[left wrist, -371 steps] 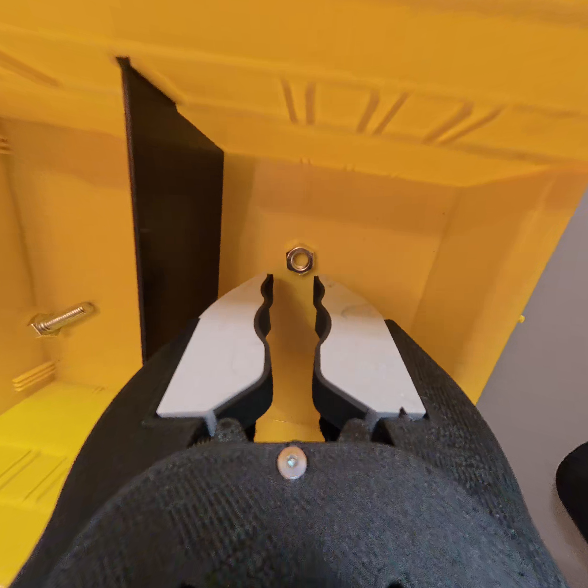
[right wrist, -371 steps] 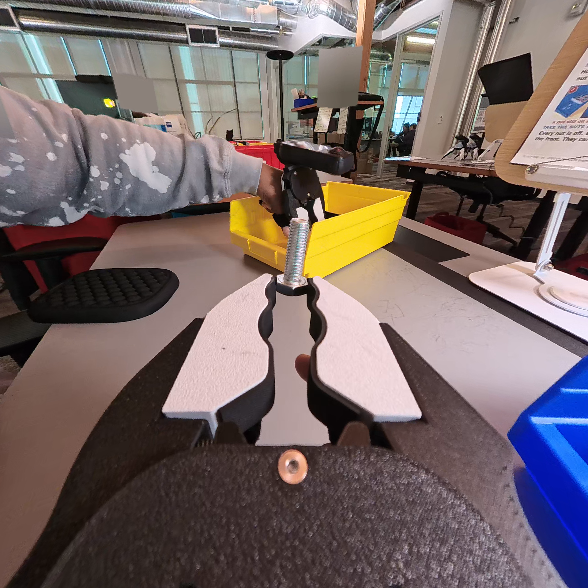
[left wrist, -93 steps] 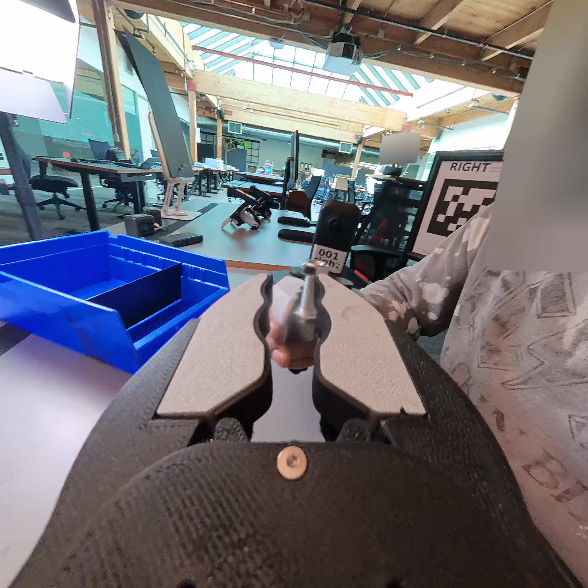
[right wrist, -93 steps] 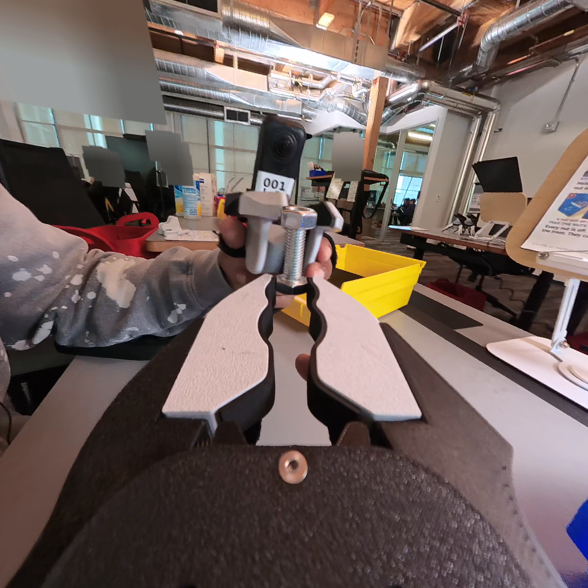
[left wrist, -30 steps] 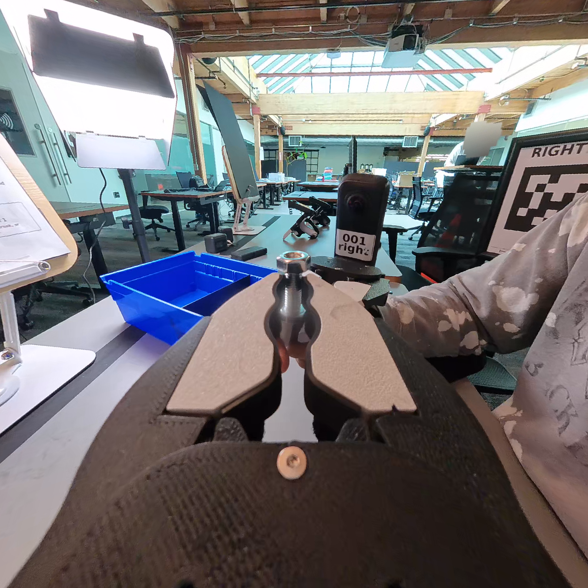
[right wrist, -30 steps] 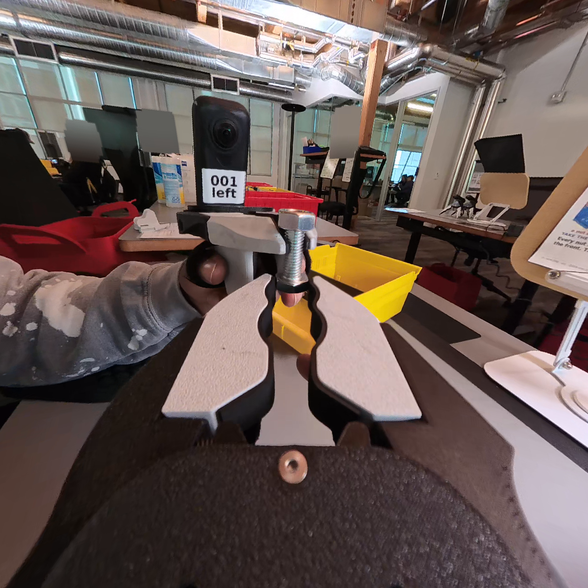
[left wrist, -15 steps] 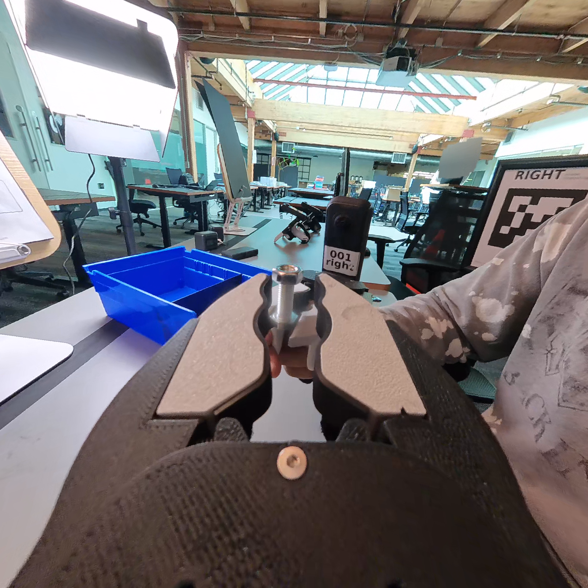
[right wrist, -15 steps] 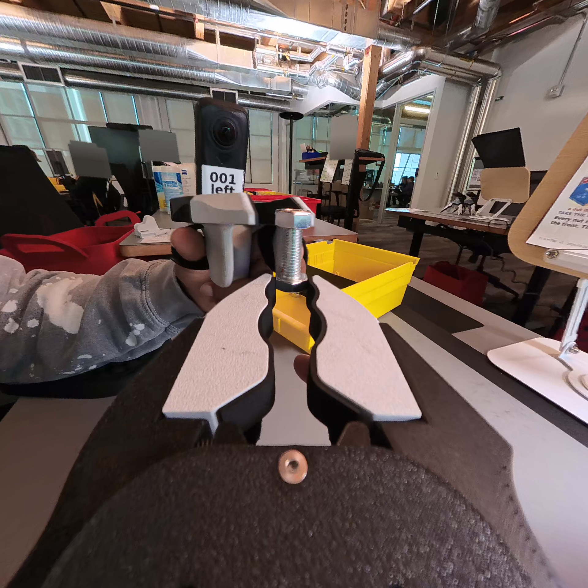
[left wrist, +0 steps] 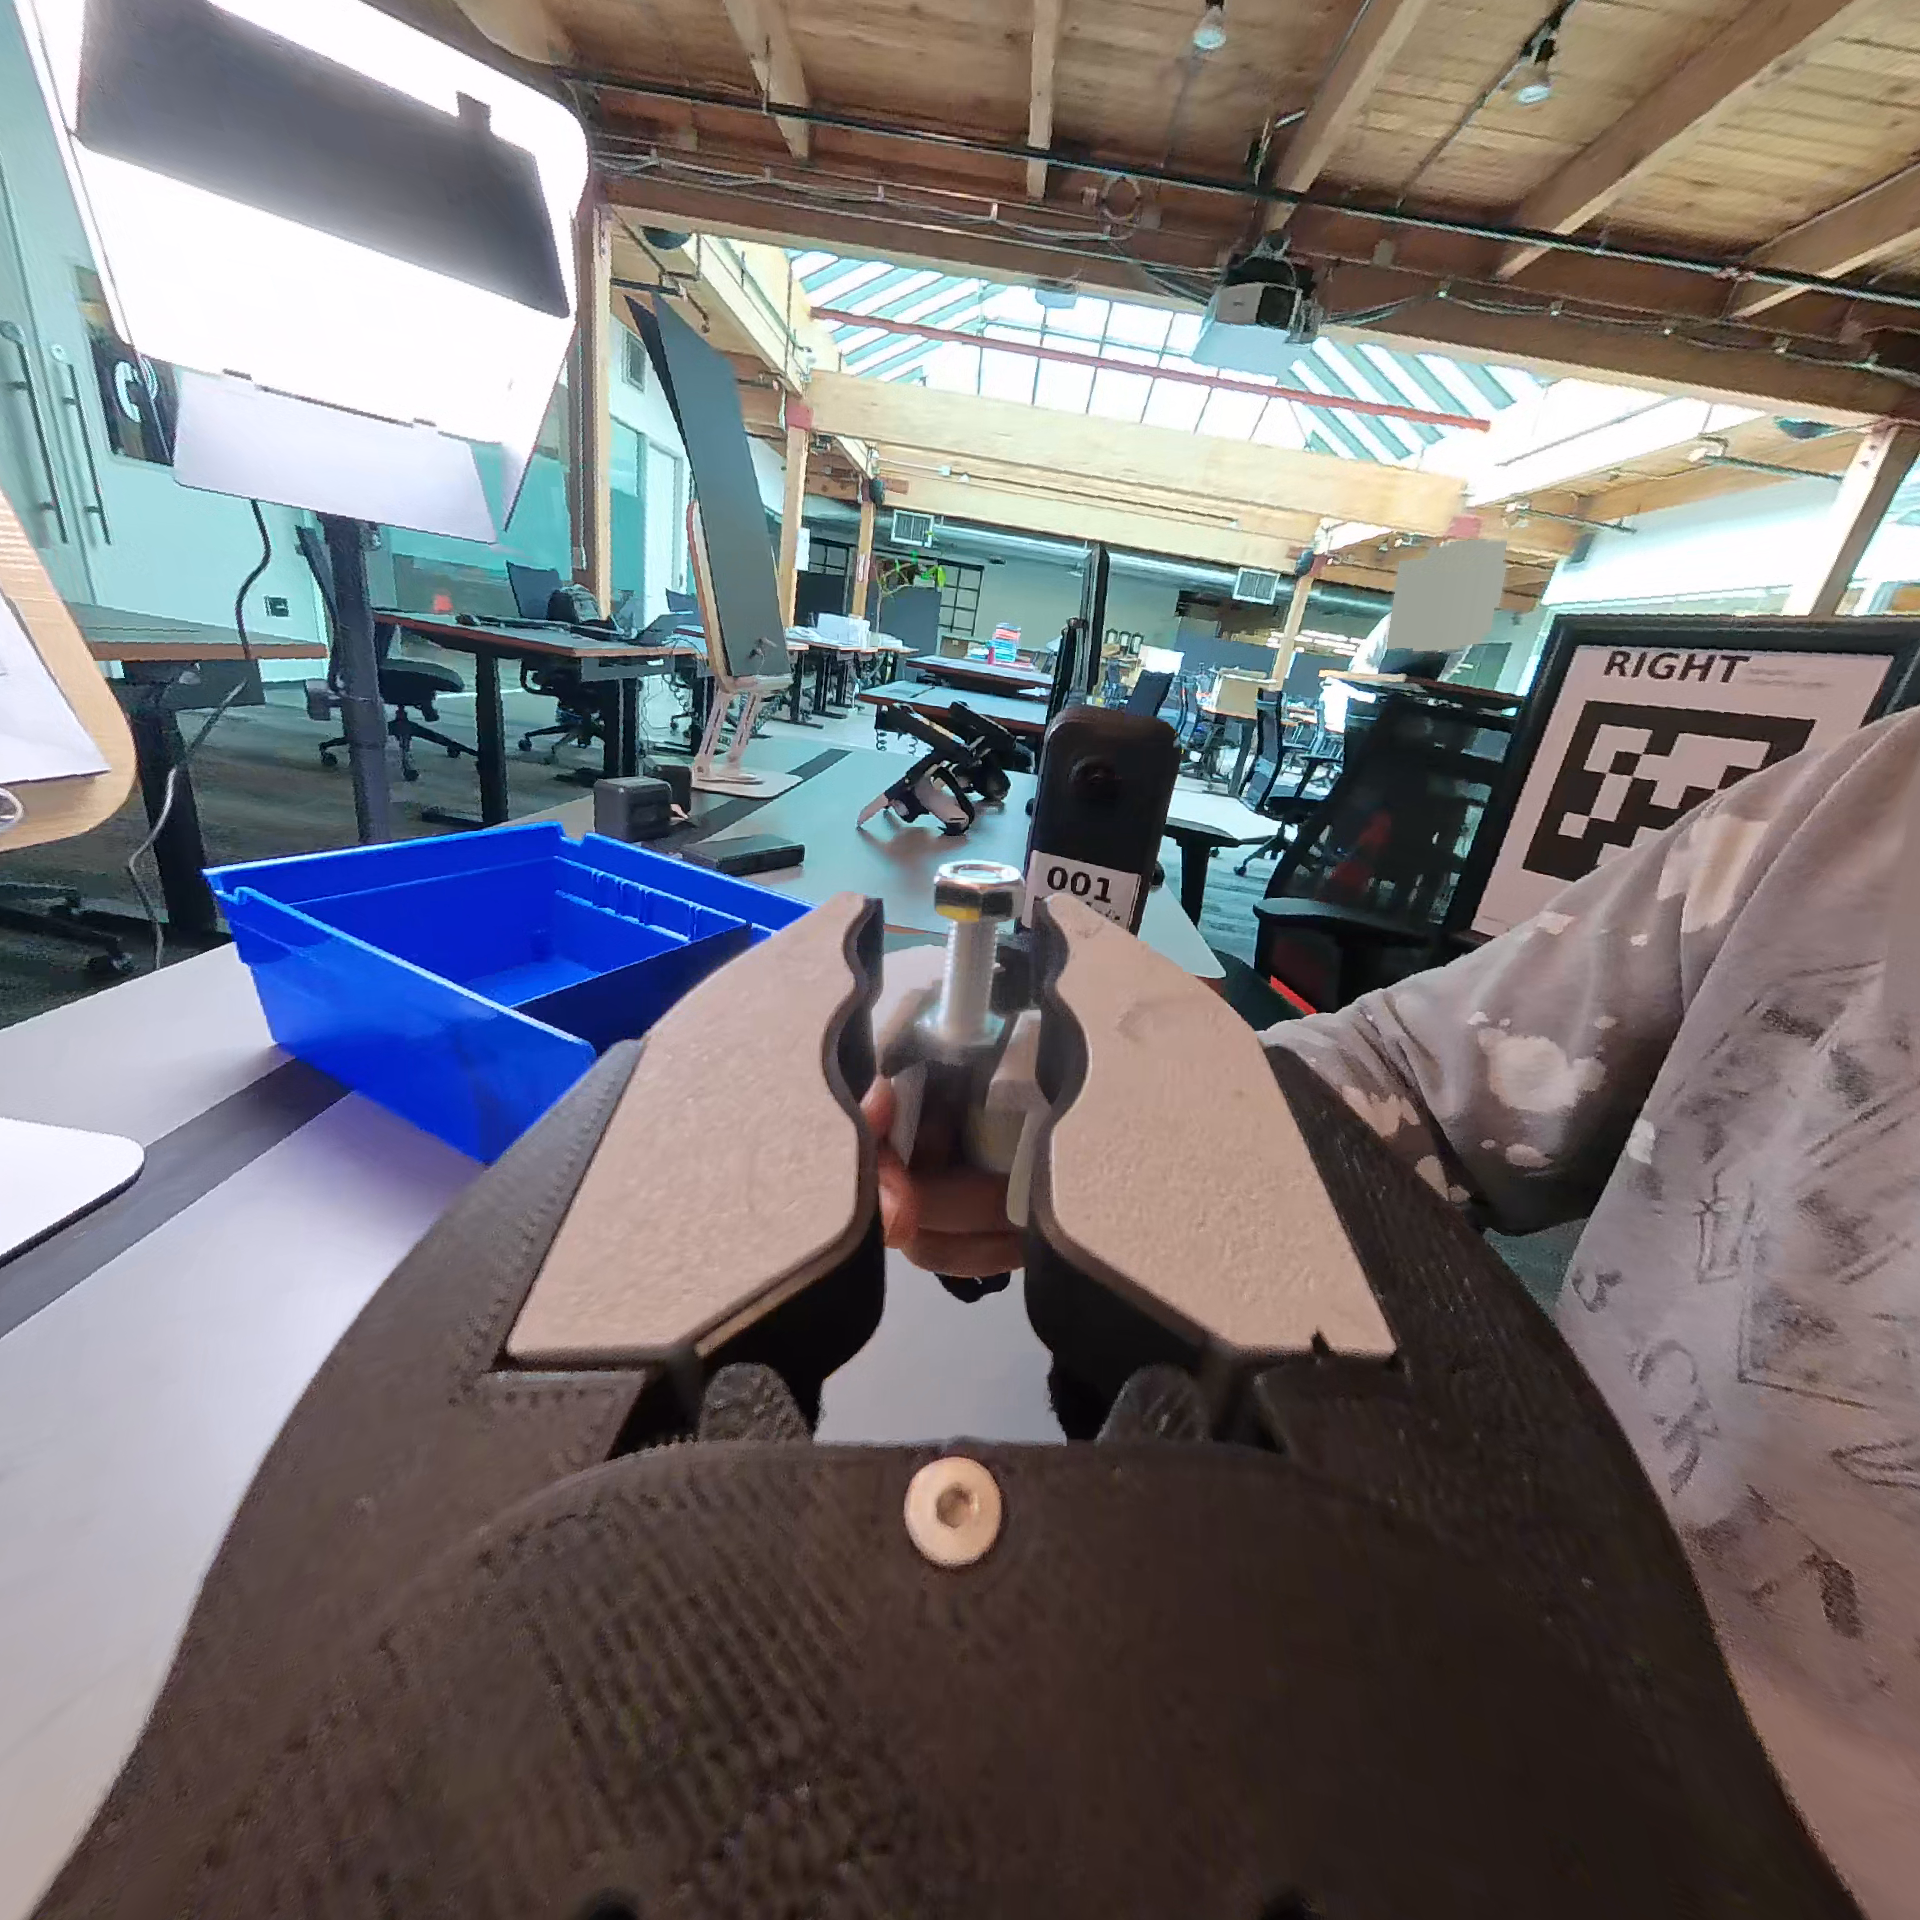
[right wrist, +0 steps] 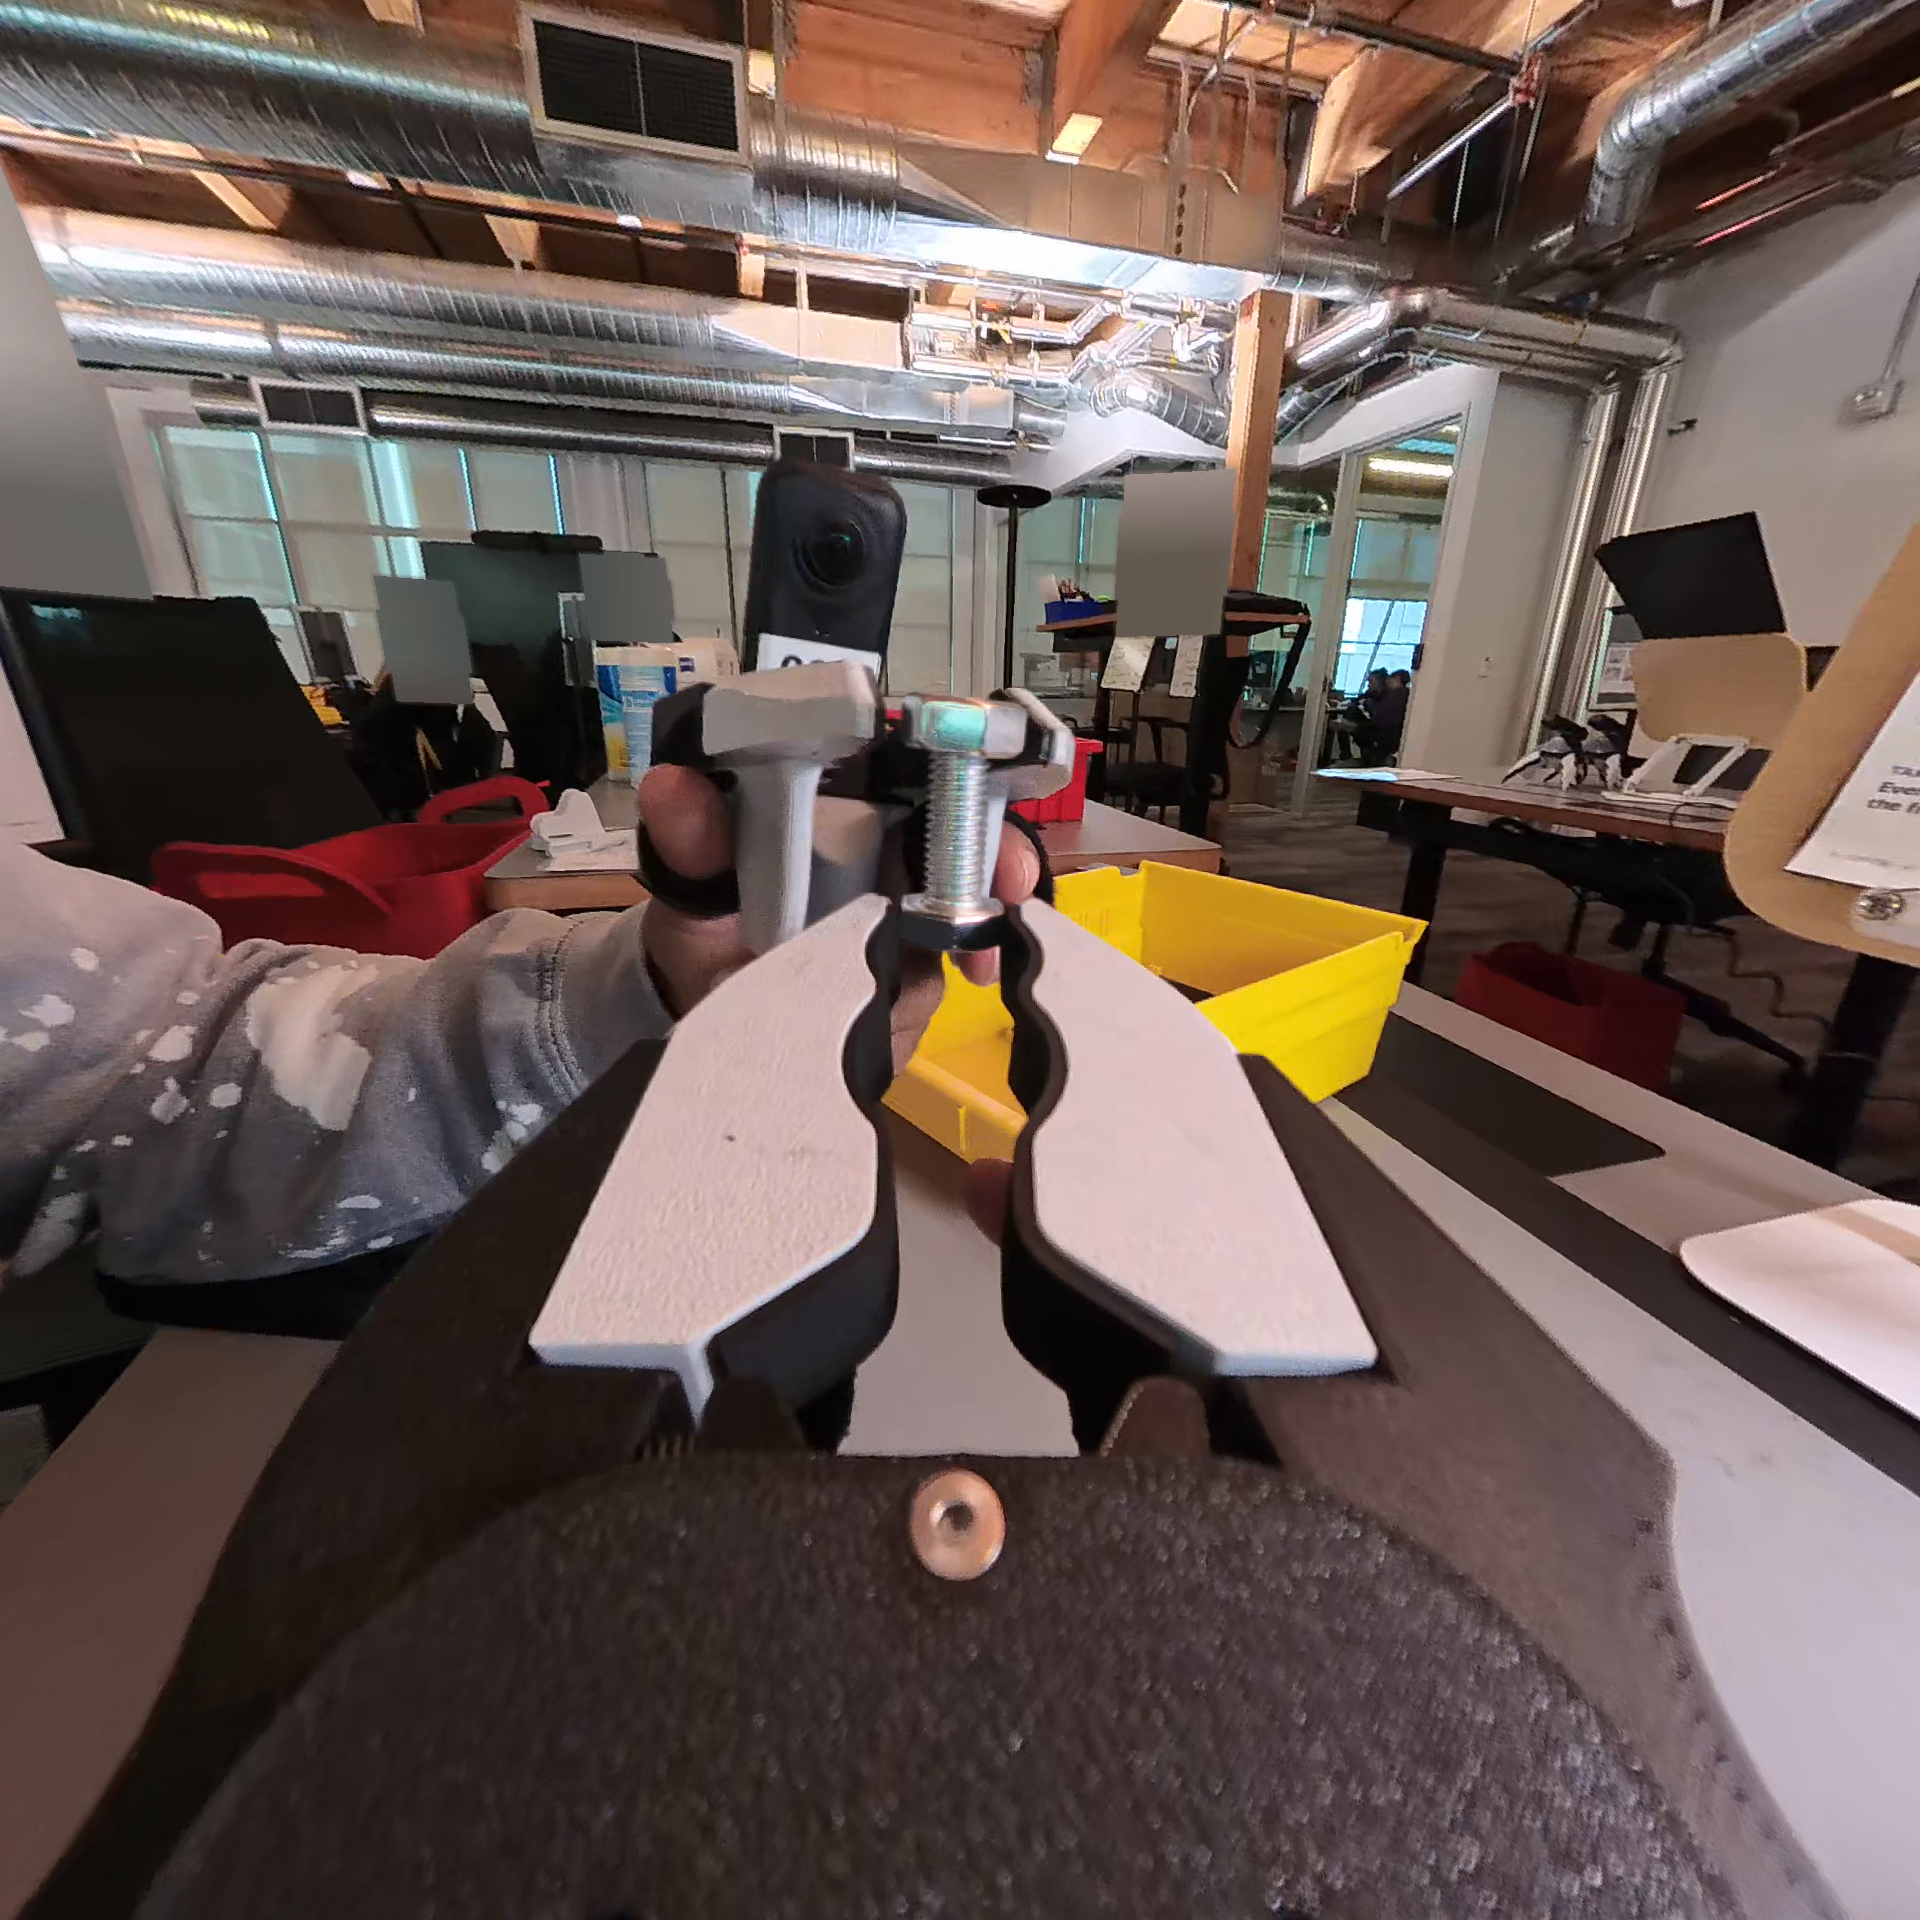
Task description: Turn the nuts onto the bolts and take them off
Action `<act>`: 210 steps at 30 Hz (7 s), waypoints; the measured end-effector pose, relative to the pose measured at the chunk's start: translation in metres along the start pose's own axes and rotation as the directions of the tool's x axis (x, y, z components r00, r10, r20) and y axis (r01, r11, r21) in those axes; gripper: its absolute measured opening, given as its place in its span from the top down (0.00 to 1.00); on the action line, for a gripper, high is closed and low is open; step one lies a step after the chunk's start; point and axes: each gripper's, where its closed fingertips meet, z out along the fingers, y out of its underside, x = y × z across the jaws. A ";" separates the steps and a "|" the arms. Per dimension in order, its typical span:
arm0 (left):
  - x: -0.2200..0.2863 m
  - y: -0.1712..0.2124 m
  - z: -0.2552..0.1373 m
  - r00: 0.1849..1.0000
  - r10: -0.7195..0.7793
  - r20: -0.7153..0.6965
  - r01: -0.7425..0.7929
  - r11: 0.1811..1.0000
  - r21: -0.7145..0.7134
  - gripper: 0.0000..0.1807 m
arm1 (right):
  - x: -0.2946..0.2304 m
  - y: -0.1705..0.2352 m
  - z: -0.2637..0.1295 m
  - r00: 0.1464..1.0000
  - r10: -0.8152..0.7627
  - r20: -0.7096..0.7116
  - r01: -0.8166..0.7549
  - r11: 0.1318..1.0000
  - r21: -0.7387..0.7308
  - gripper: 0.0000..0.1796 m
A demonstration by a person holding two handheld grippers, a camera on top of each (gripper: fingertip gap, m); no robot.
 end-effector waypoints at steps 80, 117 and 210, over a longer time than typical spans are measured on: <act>-0.002 0.009 0.002 0.999 -0.051 -0.014 0.050 0.997 -0.059 0.86 | -0.001 -0.010 -0.007 0.996 0.071 0.055 -0.075 0.994 0.080 0.90; -0.020 0.009 -0.004 0.994 -0.030 0.104 0.040 0.995 -0.092 0.89 | -0.007 -0.019 -0.008 0.995 0.063 0.075 -0.071 0.992 0.108 0.90; -0.084 0.041 -0.027 0.879 0.144 0.456 -0.058 0.979 -0.198 0.86 | 0.281 0.010 -0.180 0.628 -0.371 -0.684 -0.244 0.741 -0.626 0.90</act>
